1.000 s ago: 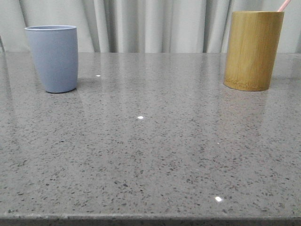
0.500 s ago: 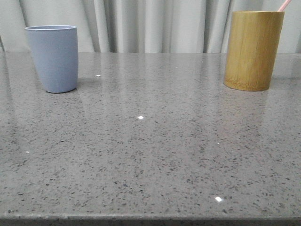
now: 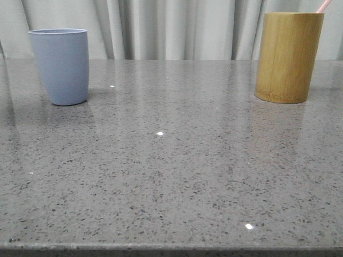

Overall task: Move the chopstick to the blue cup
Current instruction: 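Lower the left gripper over the blue cup and grasp its rim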

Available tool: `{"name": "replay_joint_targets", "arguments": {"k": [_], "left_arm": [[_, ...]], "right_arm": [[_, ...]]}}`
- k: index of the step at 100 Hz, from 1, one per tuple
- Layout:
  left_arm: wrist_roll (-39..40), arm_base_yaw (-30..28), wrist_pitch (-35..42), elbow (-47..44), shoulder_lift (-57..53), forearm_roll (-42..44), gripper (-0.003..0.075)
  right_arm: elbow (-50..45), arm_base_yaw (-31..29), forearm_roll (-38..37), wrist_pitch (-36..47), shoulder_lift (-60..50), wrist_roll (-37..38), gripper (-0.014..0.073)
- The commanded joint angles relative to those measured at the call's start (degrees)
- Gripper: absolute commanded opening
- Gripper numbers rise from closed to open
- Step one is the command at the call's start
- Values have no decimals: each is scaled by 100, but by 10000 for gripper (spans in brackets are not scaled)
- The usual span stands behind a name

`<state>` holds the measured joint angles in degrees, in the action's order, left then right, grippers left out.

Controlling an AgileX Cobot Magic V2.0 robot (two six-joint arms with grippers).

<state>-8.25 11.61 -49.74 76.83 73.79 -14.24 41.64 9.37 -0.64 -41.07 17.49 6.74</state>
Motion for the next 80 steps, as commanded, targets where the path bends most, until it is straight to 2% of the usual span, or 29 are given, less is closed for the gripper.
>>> {"name": "replay_joint_targets", "arguments": {"k": [1,30,65,71,80], "left_arm": [[-10,110,265,451,365,82,566],[-10,121,308,1016,1376,312,566],[-10,121,294,1021,1859,337,564],[-10,121,220,1021,1948,337,547],[-10,121,142,1021,2018,337,483]], "right_arm": [[180,-41,-80,392,111,-19,562],[180,-41,-80,244,111,-19,562],[180,-41,-80,176,111,-19,562],[180,-41,-80,176,111,-19,562],[180,-41,-85,165,111,-19,562]]}}
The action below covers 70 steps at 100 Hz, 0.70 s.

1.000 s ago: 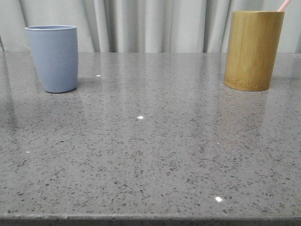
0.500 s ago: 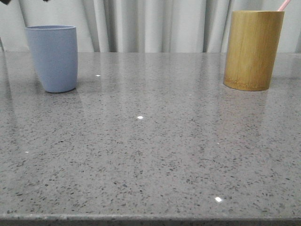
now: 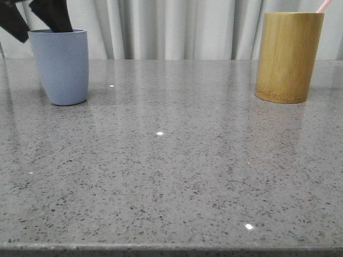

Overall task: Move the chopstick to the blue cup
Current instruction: 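Lower the left gripper over the blue cup and grasp its rim, then carry the blue cup with the left gripper toward the table center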

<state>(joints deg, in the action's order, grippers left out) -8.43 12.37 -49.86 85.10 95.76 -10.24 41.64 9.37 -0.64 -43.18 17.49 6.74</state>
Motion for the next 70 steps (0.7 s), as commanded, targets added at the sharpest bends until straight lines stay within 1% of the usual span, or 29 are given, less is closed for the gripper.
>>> {"name": "replay_joint_targets", "arguments": {"k": [1,7,11,12,13,14,19,21,27,28,31,41,51,70], "left_arm": [[8,45,154,194,-180,-62,470],[8,45,154,194,-180,-62,405],[8,45,154,194,-180,-62,334],[8,45,154,206,-180,-62,334],[8,45,154,208,-180,-62,300],[8,45,154,208,-180,-62,300],[8,45,104,251,-180,-62,201],[8,45,94,263,-180,-62,174],[8,47,-48,357,-180,-62,37],[8,59,-48,357,-180,-62,37],[8,69,-152,420,-180,-62,-21],[8,139,-435,643,-180,-62,-19],[8,330,-594,912,-180,-62,-19],[8,960,-608,1296,-152,-62,-19]], "right_arm": [[180,-41,-86,370,111,-19,562],[180,-41,-86,370,111,-19,562],[180,-41,-86,370,111,-19,562],[180,-41,-86,370,111,-19,562],[180,-41,-86,370,111,-19,562],[180,-41,-86,370,111,-19,562],[180,-41,-91,369,111,-19,562],[180,-41,-91,369,111,-19,562],[180,-41,-91,369,111,-19,562],[180,-41,-91,369,111,-19,562],[180,-41,-91,369,111,-19,562],[180,-41,-122,369,111,-19,562],[180,-41,-172,369,111,-19,562],[180,-41,-178,369,111,-19,562]]}}
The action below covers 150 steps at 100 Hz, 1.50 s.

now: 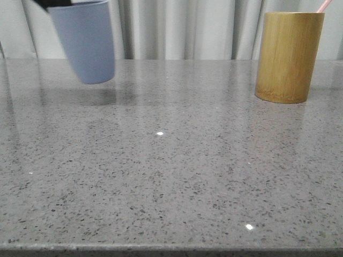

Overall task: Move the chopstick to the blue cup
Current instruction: 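Carry the blue cup with the left gripper toward the table center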

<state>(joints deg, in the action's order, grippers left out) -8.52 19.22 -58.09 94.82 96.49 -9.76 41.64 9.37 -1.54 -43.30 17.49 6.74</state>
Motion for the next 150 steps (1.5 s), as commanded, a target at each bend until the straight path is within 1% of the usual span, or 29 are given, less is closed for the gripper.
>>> {"name": "replay_joint_targets", "arguments": {"k": [1,15,28,39,56,68,94,120,150], "left_arm": [[17,324,226,360,-212,-111,-19],[17,745,249,674,28,-50,-19],[17,1021,249,989,354,69,-19],[17,1205,249,1311,651,237,-19],[17,1363,249,1727,1036,249,-19],[17,1417,238,1911,1198,281,-19],[17,1416,181,1910,1317,307,-19],[17,1416,-84,1910,1525,307,-19],[17,1416,-144,1910,1572,257,-18]], "right_arm": [[180,-41,-89,382,111,-19,562],[180,-41,-89,382,111,-19,562],[180,-41,-89,382,111,-19,562],[180,-41,-89,382,111,-19,562],[180,-41,-89,382,111,-19,562],[180,-41,-89,382,111,-19,562],[180,-41,-89,382,111,-19,562],[180,-41,-89,382,111,-19,562],[180,-41,-107,382,111,-19,562]]}}
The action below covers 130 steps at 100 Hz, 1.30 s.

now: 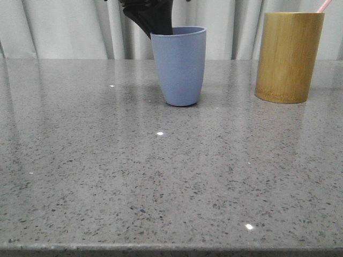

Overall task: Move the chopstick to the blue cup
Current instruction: 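Carry the blue cup with the left gripper toward the table center, then open the left gripper and lift it away from the blue cup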

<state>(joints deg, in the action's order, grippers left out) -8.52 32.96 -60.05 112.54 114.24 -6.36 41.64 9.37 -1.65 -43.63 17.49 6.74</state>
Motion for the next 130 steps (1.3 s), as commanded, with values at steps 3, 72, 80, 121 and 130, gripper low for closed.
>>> {"name": "replay_joint_targets", "arguments": {"k": [3,72,80,121,130], "left_arm": [[17,43,41,138,-203,-82,-18],[63,43,-751,864,-203,-118,592],[253,43,-741,864,-242,-118,590],[480,-254,-577,864,-1100,182,589],[490,-505,-577,864,-1345,172,589]], "right_arm": [[180,-41,-96,415,111,-19,562],[180,-41,-124,439,111,-19,562],[180,-41,-124,439,111,-19,562],[180,-41,-124,393,111,-19,562],[180,-41,-124,393,111,-19,562]]}}
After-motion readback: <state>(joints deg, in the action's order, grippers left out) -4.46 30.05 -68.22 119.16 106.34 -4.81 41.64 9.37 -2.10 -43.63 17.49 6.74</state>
